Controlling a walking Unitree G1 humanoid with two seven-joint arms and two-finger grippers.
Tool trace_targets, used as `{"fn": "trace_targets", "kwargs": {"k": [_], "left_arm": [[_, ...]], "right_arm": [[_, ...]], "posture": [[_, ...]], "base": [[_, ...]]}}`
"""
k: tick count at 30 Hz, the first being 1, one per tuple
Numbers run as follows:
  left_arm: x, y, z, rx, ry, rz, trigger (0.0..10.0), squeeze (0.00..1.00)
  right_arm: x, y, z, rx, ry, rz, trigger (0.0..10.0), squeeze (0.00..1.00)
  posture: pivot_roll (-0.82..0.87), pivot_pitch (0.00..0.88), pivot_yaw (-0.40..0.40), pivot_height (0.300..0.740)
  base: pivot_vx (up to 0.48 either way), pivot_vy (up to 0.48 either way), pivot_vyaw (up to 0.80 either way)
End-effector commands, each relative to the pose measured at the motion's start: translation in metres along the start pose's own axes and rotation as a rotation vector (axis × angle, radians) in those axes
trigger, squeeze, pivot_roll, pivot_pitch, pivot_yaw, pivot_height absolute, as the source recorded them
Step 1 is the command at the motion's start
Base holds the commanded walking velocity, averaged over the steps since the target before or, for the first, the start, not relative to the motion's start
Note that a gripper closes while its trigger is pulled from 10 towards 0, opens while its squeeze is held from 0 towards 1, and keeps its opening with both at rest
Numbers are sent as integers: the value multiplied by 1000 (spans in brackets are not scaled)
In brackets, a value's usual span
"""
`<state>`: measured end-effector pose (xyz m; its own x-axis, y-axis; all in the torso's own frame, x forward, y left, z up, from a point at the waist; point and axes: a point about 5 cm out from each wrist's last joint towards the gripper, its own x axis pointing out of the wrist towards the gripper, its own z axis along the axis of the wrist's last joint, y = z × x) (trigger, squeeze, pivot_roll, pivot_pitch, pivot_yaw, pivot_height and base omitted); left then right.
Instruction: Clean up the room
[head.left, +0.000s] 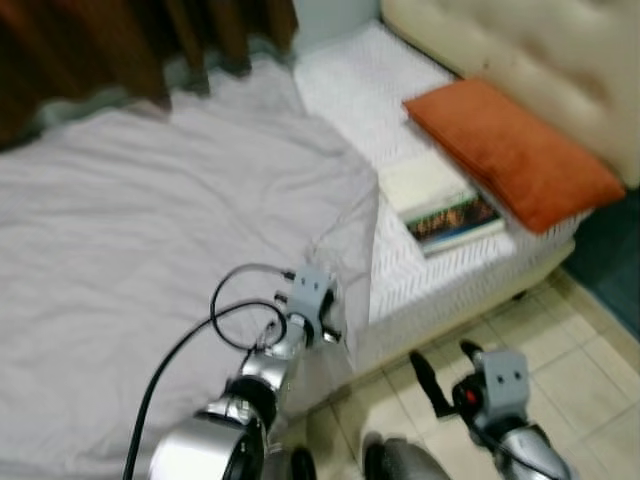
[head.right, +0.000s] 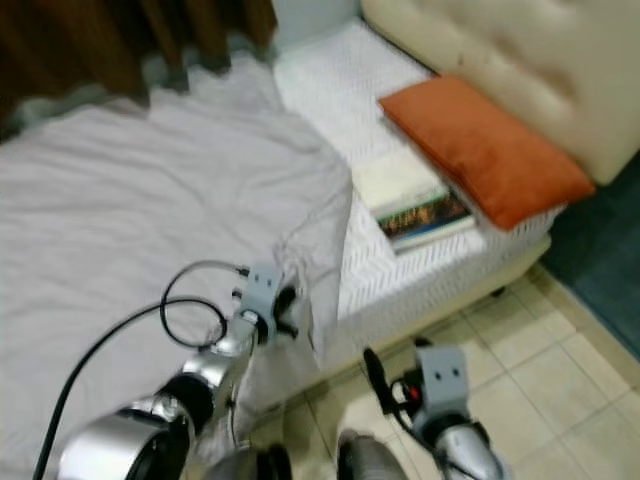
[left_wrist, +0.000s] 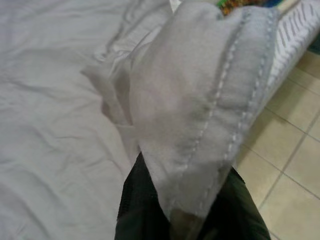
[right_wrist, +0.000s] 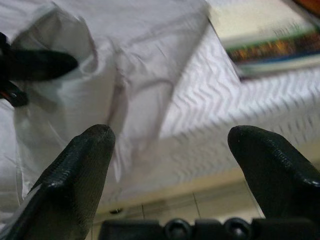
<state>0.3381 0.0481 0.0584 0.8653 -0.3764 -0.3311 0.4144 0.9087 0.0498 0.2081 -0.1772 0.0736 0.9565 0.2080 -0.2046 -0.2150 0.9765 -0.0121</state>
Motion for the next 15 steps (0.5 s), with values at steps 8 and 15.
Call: {"fn": "trace_targets", "kwargs": {"k": [8, 15], "left_arm": [[6, -29, 13, 78, 3, -118, 10000, 0], [5, -62, 7, 175, 38, -250, 10000, 0]], "right_arm": [[-5, 1, -6, -13, 16, -5, 10000, 0], [-11, 3, -8, -18, 21, -7, 10000, 0]], "posture": [[-311, 178, 132, 740], [-330, 200, 141, 740]], "base": [[0, -436, 0], [162, -404, 0]]}}
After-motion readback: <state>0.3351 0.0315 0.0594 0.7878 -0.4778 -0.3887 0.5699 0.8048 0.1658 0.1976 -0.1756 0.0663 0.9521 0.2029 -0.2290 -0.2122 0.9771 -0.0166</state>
